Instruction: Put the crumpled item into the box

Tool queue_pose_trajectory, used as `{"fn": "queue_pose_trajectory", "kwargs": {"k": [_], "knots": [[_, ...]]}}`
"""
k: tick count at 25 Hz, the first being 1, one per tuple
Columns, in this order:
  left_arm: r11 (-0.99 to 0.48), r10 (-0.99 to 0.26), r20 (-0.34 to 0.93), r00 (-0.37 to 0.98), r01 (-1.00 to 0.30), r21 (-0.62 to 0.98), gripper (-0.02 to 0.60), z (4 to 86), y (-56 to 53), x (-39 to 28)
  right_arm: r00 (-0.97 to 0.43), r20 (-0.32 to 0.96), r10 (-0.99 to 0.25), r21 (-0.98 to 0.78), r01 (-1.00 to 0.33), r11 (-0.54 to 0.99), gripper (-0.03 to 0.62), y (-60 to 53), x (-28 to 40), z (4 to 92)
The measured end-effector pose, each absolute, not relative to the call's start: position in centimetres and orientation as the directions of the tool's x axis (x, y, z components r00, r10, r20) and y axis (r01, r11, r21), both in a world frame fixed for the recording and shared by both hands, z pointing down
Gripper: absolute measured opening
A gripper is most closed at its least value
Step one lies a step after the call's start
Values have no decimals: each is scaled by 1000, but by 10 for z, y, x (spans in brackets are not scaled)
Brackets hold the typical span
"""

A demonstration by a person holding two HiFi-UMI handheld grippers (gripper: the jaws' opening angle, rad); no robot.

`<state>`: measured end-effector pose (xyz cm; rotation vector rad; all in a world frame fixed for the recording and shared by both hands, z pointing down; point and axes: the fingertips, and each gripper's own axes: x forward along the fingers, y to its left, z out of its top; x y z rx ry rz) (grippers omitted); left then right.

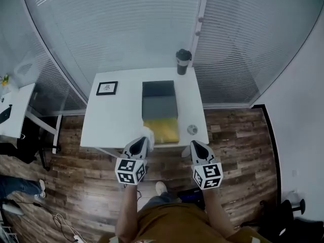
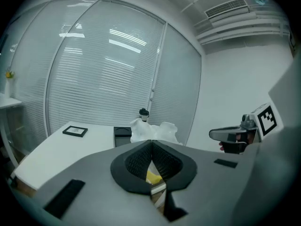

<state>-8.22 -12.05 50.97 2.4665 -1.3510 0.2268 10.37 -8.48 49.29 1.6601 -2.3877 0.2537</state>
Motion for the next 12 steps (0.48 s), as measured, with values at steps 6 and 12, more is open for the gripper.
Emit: {"fn": "queue_pose_trajectory", "kwargs": {"k": [6, 12], "knots": [[-521, -773, 296, 561, -828, 207, 26, 516, -140, -82, -325, 293, -899, -9, -941, 337, 12, -103, 100, 500], [-531, -773, 284, 568, -823, 200, 26, 509, -157, -79, -330, 287, -899, 17, -937, 349, 12, -124, 95, 498]]}}
